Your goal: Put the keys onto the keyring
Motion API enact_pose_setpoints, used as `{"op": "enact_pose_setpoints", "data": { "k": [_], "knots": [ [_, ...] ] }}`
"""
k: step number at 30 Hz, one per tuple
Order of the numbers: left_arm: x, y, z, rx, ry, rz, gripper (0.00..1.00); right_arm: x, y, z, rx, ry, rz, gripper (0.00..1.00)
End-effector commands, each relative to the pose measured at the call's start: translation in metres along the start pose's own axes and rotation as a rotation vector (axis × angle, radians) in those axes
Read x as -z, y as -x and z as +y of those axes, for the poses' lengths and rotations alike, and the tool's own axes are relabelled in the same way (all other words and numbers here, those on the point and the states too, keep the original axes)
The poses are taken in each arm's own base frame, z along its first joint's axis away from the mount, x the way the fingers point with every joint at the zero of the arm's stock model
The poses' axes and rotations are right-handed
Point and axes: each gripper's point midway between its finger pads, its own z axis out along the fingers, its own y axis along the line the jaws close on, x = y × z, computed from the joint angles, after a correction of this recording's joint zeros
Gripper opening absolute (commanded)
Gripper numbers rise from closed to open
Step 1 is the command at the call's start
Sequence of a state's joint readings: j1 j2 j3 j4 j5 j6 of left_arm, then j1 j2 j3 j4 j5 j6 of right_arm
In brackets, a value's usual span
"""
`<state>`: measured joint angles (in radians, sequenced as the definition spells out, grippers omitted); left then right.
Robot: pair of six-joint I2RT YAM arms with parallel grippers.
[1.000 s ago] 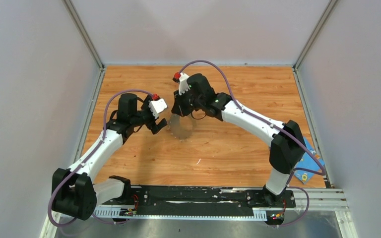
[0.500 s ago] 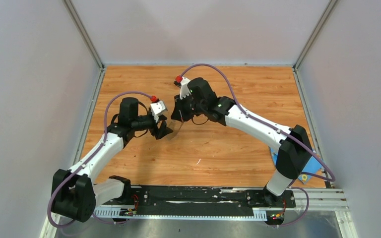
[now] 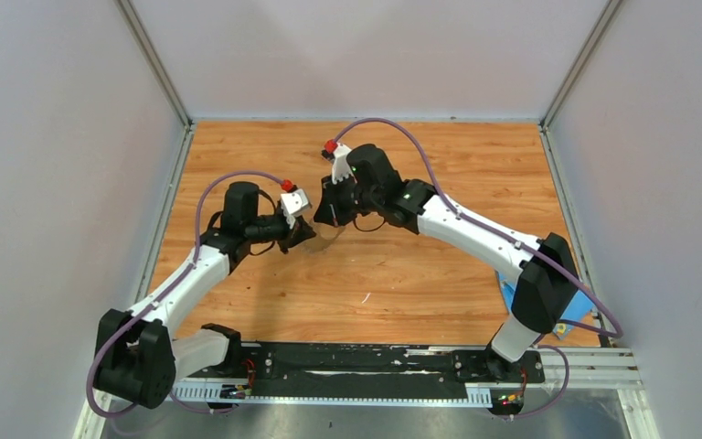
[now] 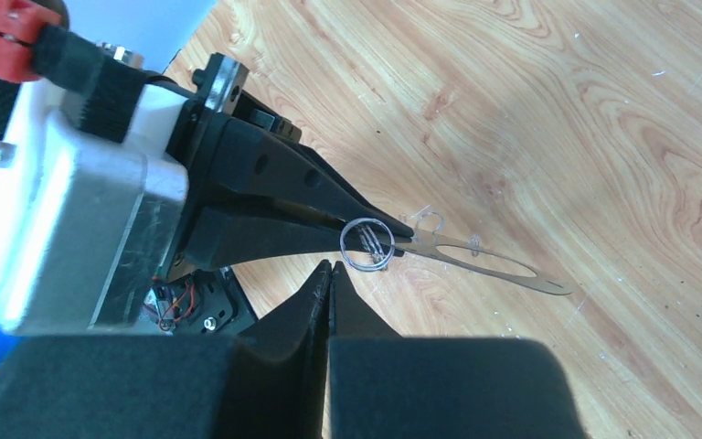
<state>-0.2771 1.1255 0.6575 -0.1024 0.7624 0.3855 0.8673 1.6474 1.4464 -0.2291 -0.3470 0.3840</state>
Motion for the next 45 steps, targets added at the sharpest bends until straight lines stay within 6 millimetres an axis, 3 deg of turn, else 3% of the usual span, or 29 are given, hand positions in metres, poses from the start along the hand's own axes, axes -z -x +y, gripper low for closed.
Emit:
{"op": "enact_pose_setpoints", "data": {
  "k": [1,5,7,8,9,11,15,19,22,25,31,35,37,42,44,45],
  "knots": [
    [0.007,0.019,-0.004,-0.113,-0.047,-0.003,0.0,0.023,0.008,0.023,0.032,0.046,-0.033,0.0],
    [0.022,0.044,-0.017,-0.281,-0.127,-0.027,0.0,0.049,0.018,0.035,0.093,0.07,-0.068,0.03],
    [0.031,0.058,-0.022,-0.405,-0.14,-0.043,0.0,0.067,0.023,0.042,0.143,0.079,-0.092,0.19],
    [0.036,0.066,-0.024,-0.462,-0.138,-0.059,0.0,0.076,0.024,0.044,0.175,0.08,-0.103,0.37],
    [0.042,0.075,-0.028,-0.531,-0.138,-0.079,0.0,0.086,0.024,0.046,0.215,0.083,-0.116,0.46],
    [0.054,0.094,-0.04,-0.673,-0.14,-0.125,0.0,0.104,0.022,0.049,0.317,0.09,-0.143,0.59],
    [0.082,0.133,-0.074,-0.899,-0.133,-0.257,0.0,0.139,0.012,0.069,0.585,0.201,-0.218,0.68],
    [0.103,0.153,-0.109,-1.053,-0.161,-0.362,0.0,0.166,0.003,0.099,0.814,0.341,-0.319,0.72],
    [0.113,0.16,-0.123,-1.236,-0.149,-0.421,0.0,0.178,0.003,0.114,0.957,0.37,-0.365,0.72],
    [0.116,0.163,-0.126,-1.413,-0.112,-0.441,0.0,0.183,0.003,0.127,1.055,0.369,-0.367,0.72],
    [0.122,0.171,-0.131,-1.6,-0.075,-0.481,0.0,0.166,-0.005,0.136,1.239,0.264,-0.31,0.69],
    [0.132,0.184,-0.14,-1.579,-0.081,-0.523,0.0,0.157,0.001,0.139,1.349,0.155,-0.333,0.61],
    [0.138,0.189,-0.144,-1.561,-0.084,-0.539,0.0,0.154,0.004,0.143,1.4,0.114,-0.357,0.51],
    [0.151,0.197,-0.155,-1.412,-0.121,-0.563,0.0,0.151,0.022,0.151,1.447,0.02,-0.449,0.08],
    [0.152,0.195,-0.156,-1.346,-0.129,-0.552,0.01,0.157,0.029,0.155,1.433,0.0,-0.479,0.01],
    [0.151,0.192,-0.155,-1.31,-0.129,-0.539,0.21,0.16,0.032,0.157,1.416,0.001,-0.487,0.01]
  ]
}}
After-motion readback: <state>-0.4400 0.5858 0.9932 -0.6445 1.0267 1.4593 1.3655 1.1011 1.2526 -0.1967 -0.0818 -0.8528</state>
